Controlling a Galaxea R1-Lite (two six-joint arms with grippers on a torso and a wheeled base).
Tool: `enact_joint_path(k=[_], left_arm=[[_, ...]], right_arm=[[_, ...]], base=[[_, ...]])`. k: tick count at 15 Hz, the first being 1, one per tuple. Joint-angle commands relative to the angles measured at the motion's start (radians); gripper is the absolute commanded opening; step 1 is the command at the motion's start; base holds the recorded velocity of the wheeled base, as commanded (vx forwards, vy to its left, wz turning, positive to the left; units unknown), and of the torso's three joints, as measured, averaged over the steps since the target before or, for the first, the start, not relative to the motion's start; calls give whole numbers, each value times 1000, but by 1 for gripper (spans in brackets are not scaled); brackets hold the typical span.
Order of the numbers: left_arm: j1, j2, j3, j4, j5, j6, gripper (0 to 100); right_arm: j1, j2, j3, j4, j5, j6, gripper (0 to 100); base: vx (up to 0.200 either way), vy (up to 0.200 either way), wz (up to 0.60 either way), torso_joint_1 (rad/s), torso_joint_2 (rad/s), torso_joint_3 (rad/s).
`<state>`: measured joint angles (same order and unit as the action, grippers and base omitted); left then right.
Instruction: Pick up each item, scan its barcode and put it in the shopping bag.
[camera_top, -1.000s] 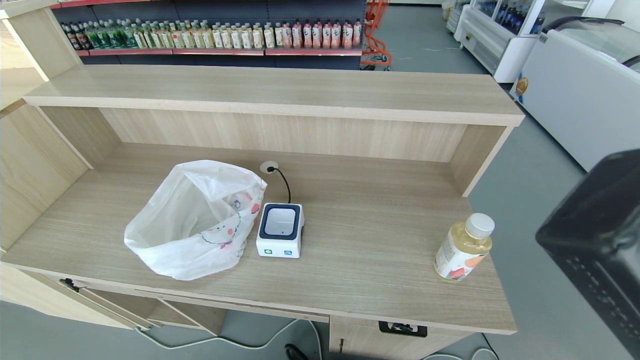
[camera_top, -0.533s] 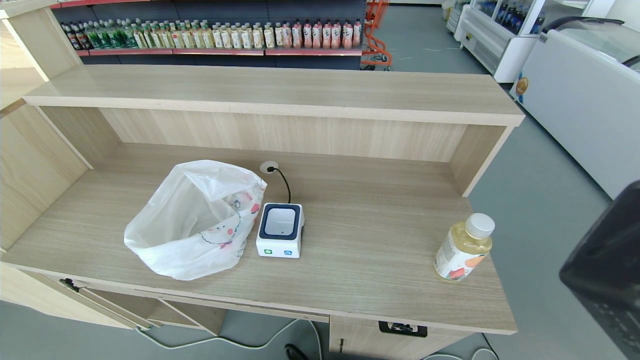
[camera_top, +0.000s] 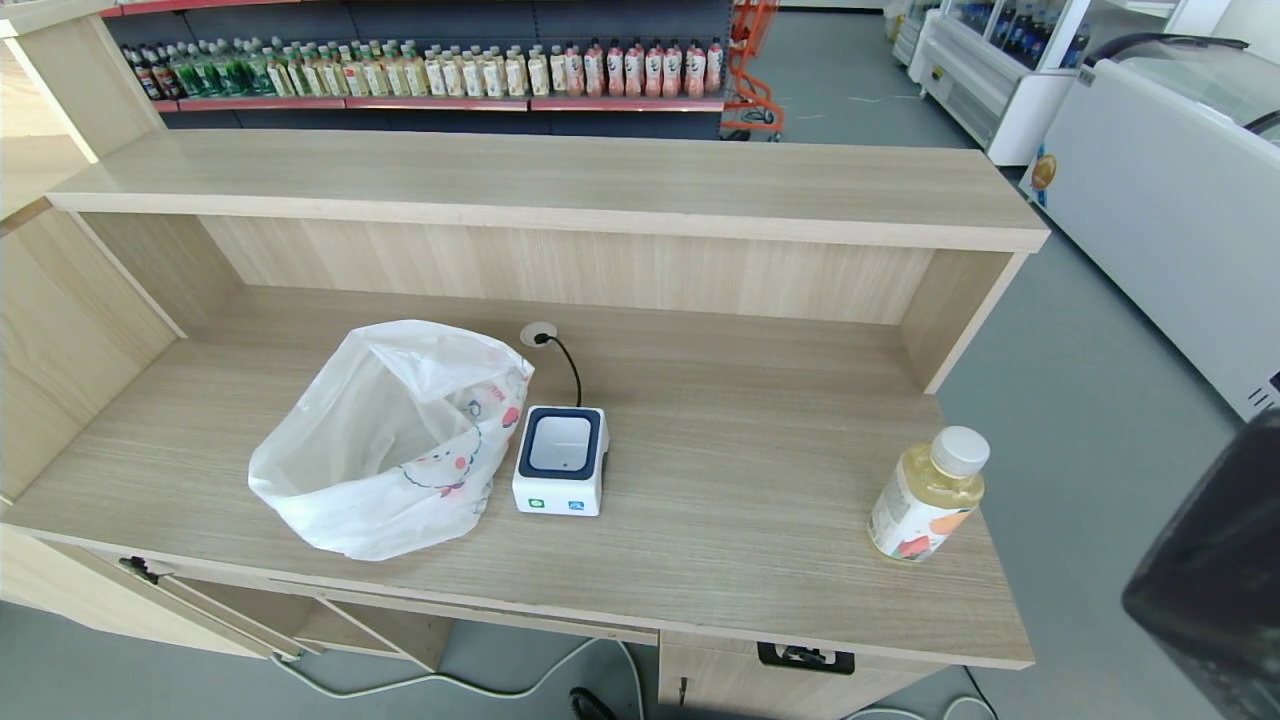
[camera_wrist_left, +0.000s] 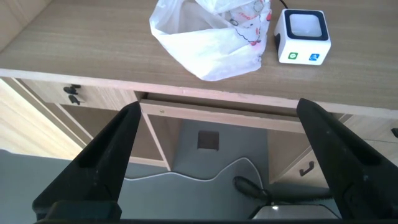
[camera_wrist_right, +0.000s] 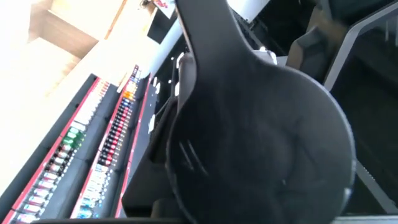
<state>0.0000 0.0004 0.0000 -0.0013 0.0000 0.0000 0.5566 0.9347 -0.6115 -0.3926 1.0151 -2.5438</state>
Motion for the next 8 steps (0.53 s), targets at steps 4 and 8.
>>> enact_joint_path(k=[4, 8], left_arm=[[0, 0, 0, 0, 0, 0, 100], [0, 0, 0, 0, 0, 0, 100]], right_arm=[[-247, 58, -106, 239, -138, 560, 0], [-405, -22, -149, 399, -253, 1338, 0]], base=[[0, 0, 0, 0, 0, 0], [0, 0, 0, 0, 0, 0]])
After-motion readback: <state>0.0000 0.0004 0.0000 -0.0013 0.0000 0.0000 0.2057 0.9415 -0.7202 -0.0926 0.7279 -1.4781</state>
